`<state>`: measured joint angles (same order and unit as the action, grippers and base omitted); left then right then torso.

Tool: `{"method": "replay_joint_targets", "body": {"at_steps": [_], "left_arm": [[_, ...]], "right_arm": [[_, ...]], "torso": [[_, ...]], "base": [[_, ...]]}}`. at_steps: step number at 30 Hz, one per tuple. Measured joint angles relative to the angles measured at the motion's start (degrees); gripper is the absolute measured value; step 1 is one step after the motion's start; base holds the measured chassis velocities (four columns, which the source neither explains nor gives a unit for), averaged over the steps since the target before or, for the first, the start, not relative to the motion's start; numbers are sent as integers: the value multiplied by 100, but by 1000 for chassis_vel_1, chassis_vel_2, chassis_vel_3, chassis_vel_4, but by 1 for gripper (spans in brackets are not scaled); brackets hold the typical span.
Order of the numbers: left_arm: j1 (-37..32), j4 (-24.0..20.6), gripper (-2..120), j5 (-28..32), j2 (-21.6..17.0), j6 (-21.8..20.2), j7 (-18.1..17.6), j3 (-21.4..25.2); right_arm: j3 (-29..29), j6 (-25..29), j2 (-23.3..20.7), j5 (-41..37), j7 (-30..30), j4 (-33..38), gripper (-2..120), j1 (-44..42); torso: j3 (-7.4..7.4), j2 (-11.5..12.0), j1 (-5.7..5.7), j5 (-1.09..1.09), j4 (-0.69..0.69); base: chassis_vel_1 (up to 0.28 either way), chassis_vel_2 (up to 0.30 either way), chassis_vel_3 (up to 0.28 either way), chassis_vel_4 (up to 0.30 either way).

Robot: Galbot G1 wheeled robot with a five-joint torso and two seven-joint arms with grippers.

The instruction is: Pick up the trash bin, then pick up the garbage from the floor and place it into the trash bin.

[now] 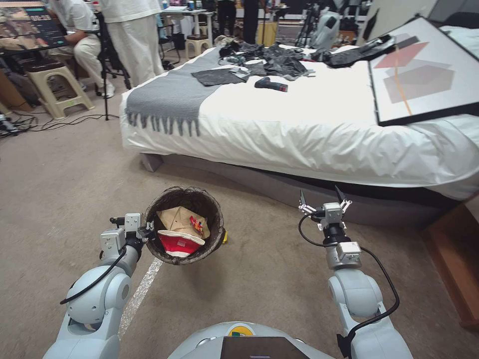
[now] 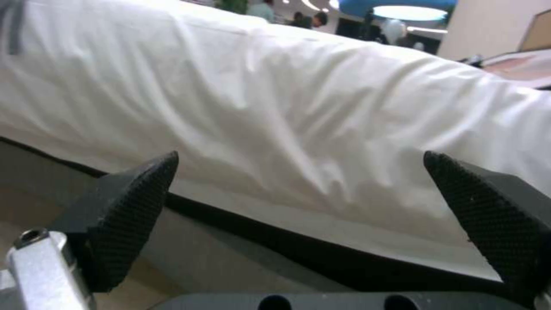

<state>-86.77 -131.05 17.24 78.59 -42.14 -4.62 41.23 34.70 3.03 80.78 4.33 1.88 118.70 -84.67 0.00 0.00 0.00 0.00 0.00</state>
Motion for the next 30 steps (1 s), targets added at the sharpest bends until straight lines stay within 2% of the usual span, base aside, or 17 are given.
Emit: {"method": "replay_joint_targets", "body": {"at_steps": [17,30], "left_arm": [[-11,-6,3,6,-26,0,36,-52],[4,26,3,-18,-19,0,62,-32]], "right_arm": [[-17,5,-17,-45,29,-105,100,-8],[-18,2,-41,-95,40,-137,100,-15]], "torso": [[0,0,0,0,-1],[0,0,0,0,0]], "base": [[101,95,102,93],[7,9,5,7]]}}
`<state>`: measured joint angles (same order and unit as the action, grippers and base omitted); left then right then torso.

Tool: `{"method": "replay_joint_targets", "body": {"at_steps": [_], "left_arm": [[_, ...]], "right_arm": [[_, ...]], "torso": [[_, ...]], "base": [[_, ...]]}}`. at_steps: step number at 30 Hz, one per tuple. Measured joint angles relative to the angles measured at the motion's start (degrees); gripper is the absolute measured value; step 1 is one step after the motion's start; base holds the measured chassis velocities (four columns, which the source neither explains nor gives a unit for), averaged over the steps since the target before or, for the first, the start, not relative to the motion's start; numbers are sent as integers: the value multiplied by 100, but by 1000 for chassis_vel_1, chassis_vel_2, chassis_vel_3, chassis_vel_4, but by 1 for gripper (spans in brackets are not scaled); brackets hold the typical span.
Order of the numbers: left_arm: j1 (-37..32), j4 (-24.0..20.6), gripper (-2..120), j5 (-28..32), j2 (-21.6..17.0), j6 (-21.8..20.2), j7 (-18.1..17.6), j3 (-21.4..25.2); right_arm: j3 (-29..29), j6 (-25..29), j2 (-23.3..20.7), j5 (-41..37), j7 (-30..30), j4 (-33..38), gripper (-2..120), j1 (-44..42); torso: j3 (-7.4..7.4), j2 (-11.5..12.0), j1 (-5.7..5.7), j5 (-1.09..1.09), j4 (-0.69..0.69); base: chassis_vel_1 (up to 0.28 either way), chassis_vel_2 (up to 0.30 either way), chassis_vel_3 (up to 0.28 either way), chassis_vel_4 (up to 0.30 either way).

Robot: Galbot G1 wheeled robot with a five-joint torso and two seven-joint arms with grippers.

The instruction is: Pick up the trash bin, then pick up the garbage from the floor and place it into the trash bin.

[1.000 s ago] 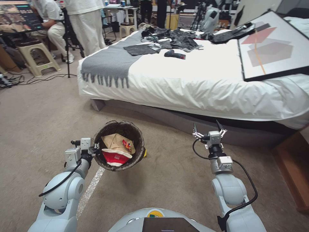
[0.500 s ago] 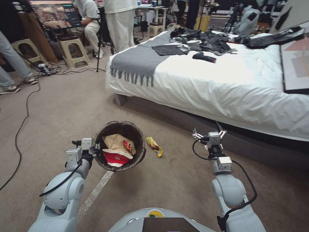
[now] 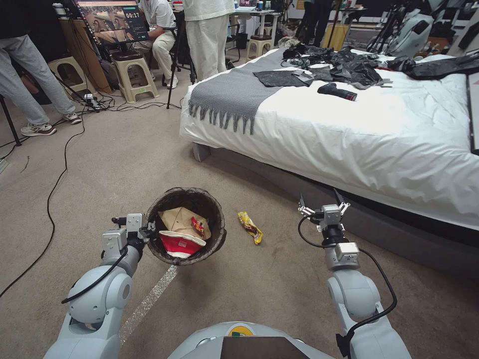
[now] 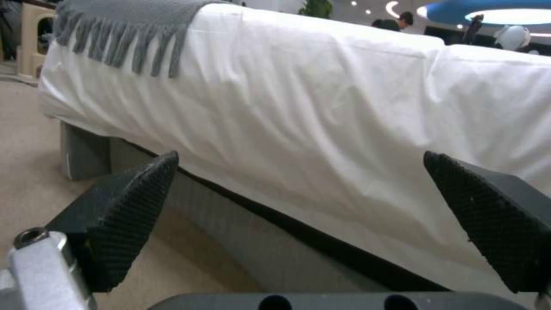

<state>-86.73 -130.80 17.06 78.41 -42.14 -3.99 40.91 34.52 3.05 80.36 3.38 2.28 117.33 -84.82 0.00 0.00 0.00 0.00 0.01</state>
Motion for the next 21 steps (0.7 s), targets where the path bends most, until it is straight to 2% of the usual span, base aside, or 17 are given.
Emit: {"method": "replay_joint_targets", "body": {"at_steps": [5,10,12,13,14,15,16,19,21], "left_arm": [[1,13,3,2,16,0,0,0],[0,52,3,-19,20,0,0,2],[0,65,3,-60,38,0,6,-19],[0,65,3,-60,38,0,6,-19],[2,77,3,-78,44,0,9,-22],[4,87,3,-99,51,0,13,-23],[4,87,3,-99,51,0,13,-23],[10,98,3,-126,66,0,14,-34],[10,98,3,-129,69,0,14,-35]], "right_arm": [[-64,-54,-46,-163,2,40,100,-46],[-369,-509,-420,-680,92,193,100,57],[-585,-807,-807,-963,158,173,100,356],[-585,-807,-807,-963,158,173,100,356],[-721,-971,-985,-1184,222,170,100,488],[-958,-1226,-1334,-1576,319,146,100,731],[-958,-1226,-1334,-1576,319,146,100,731],[-1589,-1817,-2177,-2700,560,-128,100,1687],[-1725,-1957,-2311,-2947,616,-218,100,1904]], "torso": [[0,0,0,0,0],[0,0,0,-1,-1],[0,0,0,-1,-1],[0,0,0,-1,-1],[0,0,0,-1,1],[0,0,0,-2,-1],[0,0,0,-2,-1],[0,0,0,-1,-4],[0,0,0,-1,-3]], "base": [[0,0,0,0],[0,0,0,0],[0,0,0,0],[0,0,0,0],[0,0,0,0],[0,0,0,0],[0,0,0,0],[0,0,0,0],[0,0,0,0]]}}
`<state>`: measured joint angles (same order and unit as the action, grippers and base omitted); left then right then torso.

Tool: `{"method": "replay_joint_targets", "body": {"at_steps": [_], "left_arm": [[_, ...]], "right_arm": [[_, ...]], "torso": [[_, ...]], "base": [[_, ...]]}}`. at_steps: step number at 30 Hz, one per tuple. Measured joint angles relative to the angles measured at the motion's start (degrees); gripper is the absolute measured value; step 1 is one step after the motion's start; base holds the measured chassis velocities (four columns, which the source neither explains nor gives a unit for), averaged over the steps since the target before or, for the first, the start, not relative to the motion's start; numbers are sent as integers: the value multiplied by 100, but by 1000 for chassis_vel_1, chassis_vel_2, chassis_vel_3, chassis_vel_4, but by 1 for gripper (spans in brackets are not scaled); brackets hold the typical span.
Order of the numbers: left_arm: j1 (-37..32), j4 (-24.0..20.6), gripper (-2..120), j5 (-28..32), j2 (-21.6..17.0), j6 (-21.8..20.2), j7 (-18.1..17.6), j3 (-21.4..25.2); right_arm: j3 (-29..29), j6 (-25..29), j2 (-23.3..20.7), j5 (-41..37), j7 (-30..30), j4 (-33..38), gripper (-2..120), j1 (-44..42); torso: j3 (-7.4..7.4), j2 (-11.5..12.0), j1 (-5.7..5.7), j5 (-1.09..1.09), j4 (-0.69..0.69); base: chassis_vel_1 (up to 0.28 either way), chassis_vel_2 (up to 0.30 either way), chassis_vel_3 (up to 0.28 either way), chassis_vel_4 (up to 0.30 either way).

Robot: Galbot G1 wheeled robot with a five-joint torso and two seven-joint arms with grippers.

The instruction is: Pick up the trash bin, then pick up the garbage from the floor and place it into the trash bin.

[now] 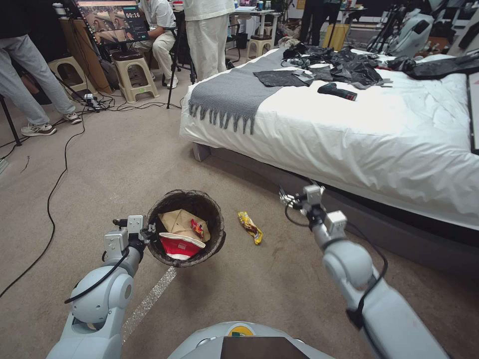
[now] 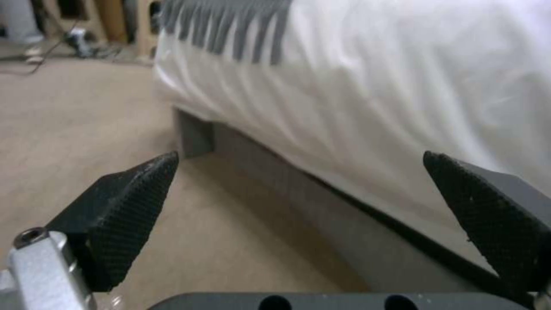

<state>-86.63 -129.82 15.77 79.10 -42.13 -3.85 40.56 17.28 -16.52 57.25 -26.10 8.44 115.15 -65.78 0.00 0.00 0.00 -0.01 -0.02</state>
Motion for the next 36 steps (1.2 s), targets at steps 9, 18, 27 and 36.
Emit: {"method": "replay_joint_targets", "body": {"at_steps": [9,18,27,36], "left_arm": [[3,66,3,-20,1,0,-4,6],[15,92,3,-21,-65,0,-7,30],[42,173,3,23,-146,0,-3,53],[49,226,3,11,-100,0,5,5]], "right_arm": [[-1386,-1249,-372,-1876,480,-1011,100,1803],[-2410,-1673,2,-2533,702,-1965,100,2851],[-2880,-1610,960,-2227,627,-3331,100,3067],[-2870,-1473,1367,-1884,454,-4056,100,2938]], "torso": [[-1,0,1,0,2],[0,0,1,3,2],[0,0,0,3,1],[0,0,0,3,3]], "base": [[0,0,0,0],[0,0,0,0],[0,0,0,0],[0,0,0,0]]}}
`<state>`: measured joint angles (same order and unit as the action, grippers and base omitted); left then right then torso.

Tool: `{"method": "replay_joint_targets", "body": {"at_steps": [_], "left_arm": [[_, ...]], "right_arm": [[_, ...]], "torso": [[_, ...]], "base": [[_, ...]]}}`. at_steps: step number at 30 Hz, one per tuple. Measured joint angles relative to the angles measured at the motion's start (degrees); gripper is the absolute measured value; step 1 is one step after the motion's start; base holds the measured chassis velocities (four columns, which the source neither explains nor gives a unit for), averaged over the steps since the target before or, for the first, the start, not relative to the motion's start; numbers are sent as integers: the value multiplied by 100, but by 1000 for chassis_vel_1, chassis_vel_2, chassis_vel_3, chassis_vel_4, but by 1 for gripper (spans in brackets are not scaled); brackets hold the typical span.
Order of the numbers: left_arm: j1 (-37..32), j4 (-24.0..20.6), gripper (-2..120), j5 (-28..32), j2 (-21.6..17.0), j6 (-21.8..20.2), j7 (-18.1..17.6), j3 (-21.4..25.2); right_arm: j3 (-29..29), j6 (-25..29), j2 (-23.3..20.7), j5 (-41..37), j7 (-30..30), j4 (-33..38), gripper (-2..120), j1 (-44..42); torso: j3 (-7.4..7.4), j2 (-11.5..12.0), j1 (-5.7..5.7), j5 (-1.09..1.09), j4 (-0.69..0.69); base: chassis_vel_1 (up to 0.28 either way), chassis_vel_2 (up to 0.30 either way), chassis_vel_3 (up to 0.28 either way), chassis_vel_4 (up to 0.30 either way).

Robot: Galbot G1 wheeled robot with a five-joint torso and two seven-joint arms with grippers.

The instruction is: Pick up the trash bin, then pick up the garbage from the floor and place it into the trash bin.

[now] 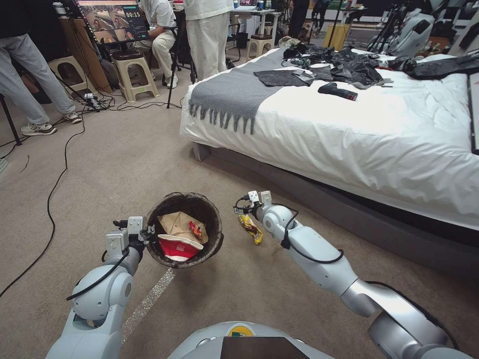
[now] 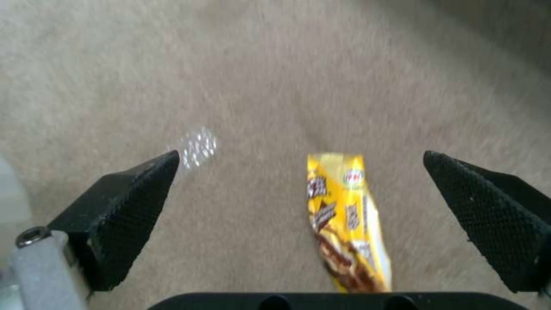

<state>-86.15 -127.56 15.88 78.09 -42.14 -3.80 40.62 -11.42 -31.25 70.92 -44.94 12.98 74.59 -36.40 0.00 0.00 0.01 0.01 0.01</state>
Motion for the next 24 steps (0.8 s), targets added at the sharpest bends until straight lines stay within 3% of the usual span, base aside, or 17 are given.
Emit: {"method": "replay_joint_targets", "body": {"at_steps": [9,24], "left_arm": [[-10,30,3,-56,52,0,10,-45],[9,55,3,-64,74,0,22,-95]], "right_arm": [[242,94,371,698,-46,-938,100,-199],[501,277,603,1256,-185,-1975,100,-189]], "torso": [[0,0,0,-1,-1],[0,0,0,-1,-1]], "base": [[0,0,0,0],[0,0,0,0]]}}
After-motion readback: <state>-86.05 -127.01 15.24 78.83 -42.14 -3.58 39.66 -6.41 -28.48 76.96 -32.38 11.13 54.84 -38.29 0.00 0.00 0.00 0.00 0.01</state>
